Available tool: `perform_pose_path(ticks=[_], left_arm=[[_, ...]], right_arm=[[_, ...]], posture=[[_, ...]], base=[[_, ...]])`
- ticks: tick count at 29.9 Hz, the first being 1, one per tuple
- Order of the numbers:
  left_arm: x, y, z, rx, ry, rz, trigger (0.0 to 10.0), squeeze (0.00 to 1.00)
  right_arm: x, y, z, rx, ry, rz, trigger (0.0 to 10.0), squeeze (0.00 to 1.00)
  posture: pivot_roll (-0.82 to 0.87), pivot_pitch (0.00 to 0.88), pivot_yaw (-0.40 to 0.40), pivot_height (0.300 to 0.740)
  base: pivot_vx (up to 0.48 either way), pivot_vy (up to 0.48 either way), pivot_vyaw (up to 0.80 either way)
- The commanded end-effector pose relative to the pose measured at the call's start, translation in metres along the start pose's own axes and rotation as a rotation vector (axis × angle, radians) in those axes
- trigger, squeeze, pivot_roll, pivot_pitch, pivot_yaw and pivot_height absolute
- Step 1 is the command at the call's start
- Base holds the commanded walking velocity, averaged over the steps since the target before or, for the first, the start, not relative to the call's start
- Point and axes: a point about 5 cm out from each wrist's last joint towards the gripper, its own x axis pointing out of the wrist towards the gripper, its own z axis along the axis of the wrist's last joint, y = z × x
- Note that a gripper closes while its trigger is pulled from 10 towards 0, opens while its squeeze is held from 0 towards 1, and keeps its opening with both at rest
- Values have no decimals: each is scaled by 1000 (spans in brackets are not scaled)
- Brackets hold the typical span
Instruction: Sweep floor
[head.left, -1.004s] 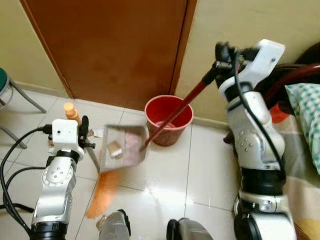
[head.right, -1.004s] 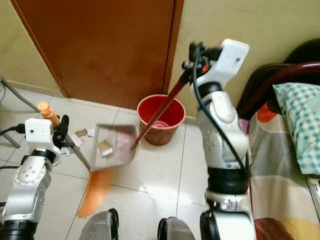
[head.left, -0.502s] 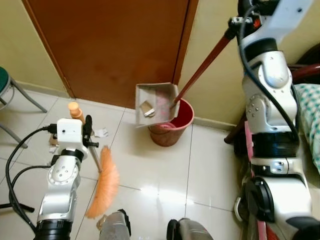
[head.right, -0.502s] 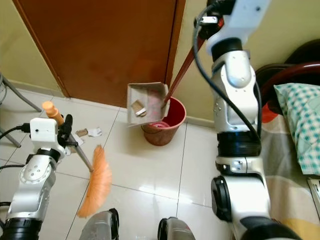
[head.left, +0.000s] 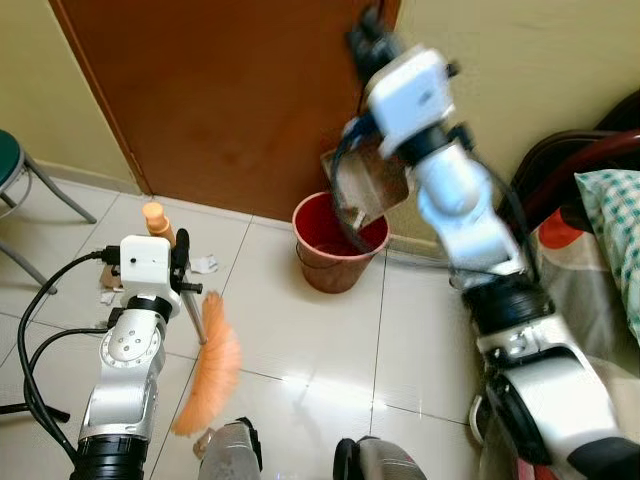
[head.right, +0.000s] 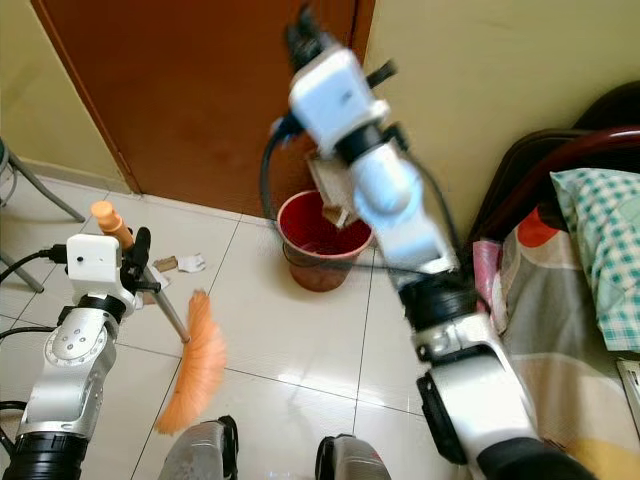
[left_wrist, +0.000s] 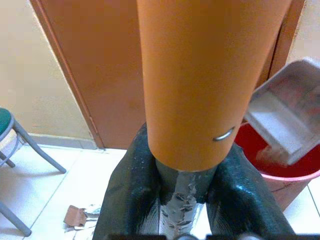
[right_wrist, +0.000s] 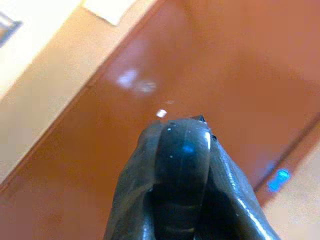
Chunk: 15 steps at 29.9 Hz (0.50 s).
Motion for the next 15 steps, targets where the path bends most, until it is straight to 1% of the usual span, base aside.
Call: perform_pose_path(ticks=[1, 2, 5, 6, 9, 10, 11, 12, 13, 15], left_arm=[[-1, -3, -5, 2, 19, -5, 10000, 0], [-1, -3, -5, 2, 19, -5, 10000, 0], [0, -3, -4, 4, 17, -5, 10000, 0], [0, -3, -4, 5, 15, -4, 10000, 0], [0, -3, -3, 5, 12, -2, 10000, 0], [0, -3, -3, 5, 10, 0, 10000, 0], [0, -2, -3, 5, 10, 1, 10000, 0], [0, -2, -3, 5, 10, 1, 10000, 0], [1, -2, -4, 4, 12, 2, 10000, 0], [1, -3, -4, 3, 12, 2, 10000, 0]], right_arm=[[6, -13, 17, -50, -100, -38, 10000, 0], [7, -15, 18, -44, -103, -52, 10000, 0], [10, -28, 24, -50, -125, -122, 10000, 0], [12, -37, 28, -42, -138, -167, 10000, 0], [12, -50, 33, -44, -151, -231, 10000, 0], [12, -58, 35, -41, -154, -267, 10000, 0], [11, -62, 36, -8, -148, -296, 10000, 0], [11, -62, 36, -8, -148, -296, 10000, 0], [10, -69, 36, 86, -129, -352, 10000, 0], [10, -72, 37, 161, -121, -388, 10000, 0]], posture=[[32, 85, -47, 740], [32, 85, -47, 740], [32, 85, -47, 740], [32, 85, -47, 740], [32, 85, -47, 740], [32, 85, -47, 740], [32, 85, -47, 740], [32, 85, -47, 740], [21, 78, -47, 740], [18, 75, -46, 740]], base=[[0, 0, 0], [0, 0, 0], [0, 0, 0], [0, 0, 0], [0, 0, 0], [0, 0, 0], [0, 0, 0], [0, 0, 0], [0, 0, 0], [0, 0, 0]])
